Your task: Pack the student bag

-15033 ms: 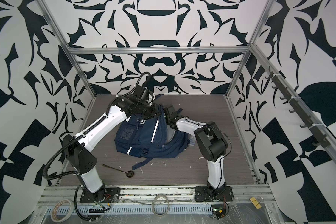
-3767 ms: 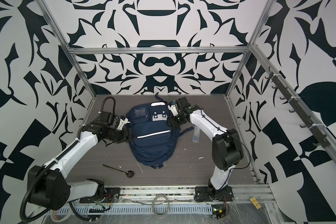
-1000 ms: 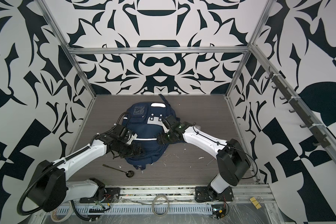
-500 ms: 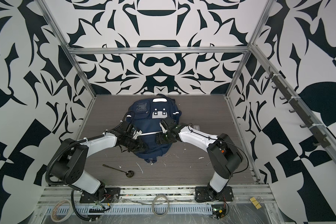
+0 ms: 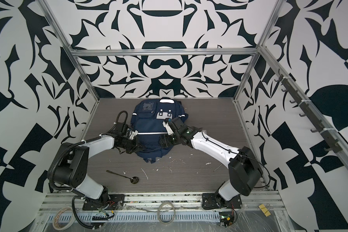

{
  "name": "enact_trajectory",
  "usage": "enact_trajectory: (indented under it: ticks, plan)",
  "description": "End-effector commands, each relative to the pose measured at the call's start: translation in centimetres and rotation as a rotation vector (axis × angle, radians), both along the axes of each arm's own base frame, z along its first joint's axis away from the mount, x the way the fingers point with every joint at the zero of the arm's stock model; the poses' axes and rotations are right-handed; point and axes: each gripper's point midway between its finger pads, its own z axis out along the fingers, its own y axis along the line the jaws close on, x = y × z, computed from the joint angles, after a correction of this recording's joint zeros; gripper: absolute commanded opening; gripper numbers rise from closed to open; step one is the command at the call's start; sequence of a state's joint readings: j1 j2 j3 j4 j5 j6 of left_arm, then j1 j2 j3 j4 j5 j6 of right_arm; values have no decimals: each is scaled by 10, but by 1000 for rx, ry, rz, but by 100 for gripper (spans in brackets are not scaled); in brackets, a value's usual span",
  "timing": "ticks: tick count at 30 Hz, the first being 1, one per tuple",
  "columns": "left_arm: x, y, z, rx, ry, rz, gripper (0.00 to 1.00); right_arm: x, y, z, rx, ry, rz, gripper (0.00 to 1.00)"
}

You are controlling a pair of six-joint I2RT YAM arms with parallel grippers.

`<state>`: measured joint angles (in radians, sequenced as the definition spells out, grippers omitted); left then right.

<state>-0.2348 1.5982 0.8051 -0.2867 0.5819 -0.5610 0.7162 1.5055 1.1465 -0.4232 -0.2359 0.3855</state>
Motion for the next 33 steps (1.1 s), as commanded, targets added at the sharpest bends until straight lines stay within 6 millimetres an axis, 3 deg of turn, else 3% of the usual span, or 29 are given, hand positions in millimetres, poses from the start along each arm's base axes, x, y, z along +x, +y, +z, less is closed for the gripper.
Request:
enact_trajectory:
  ticks: [1,9,18,23,28,33]
  plan:
    - [8,14,2,35,-13,-2,0,0,-10,23,-60,-97,78,83]
    - [3,29,0,23,24,-20,0,14,-21,14,-250,-229,245,80]
    - [-7,34,3,48,51,-72,0,76,-28,-10,-425,-335,435,73]
    - [-7,31,5,26,66,-73,0,104,-48,-14,-478,-392,489,68]
    - [-6,31,12,31,75,-79,0,108,-50,-23,-491,-421,606,68]
    - [-9,32,8,38,106,-75,0,101,-43,-45,-495,-364,715,55]
